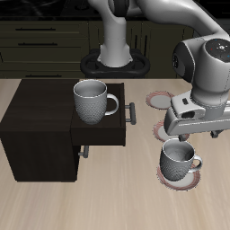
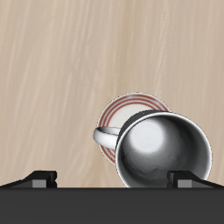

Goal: Place the porcelain mug that is on the plate onto the middle plate relative to the robot

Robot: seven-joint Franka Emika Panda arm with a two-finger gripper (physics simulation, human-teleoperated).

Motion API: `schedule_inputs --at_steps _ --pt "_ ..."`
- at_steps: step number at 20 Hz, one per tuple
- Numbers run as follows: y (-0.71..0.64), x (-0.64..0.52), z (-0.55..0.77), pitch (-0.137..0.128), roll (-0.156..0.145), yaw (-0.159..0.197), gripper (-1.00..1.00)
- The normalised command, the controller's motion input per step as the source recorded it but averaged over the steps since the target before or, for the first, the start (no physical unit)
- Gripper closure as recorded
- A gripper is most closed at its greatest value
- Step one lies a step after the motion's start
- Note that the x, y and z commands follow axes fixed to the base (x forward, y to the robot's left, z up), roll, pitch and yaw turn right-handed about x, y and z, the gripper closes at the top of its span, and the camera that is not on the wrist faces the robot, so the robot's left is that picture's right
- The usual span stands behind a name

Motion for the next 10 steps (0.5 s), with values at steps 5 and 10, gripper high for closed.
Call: schedule_inputs --at_steps 5,10 --pt "-0.11 0.02 -0.34 -0.045 -0.045 -0.036 -1.0" --pt "0.03 -0.03 -0.52 0.041 -0.013 -0.053 -1.0"
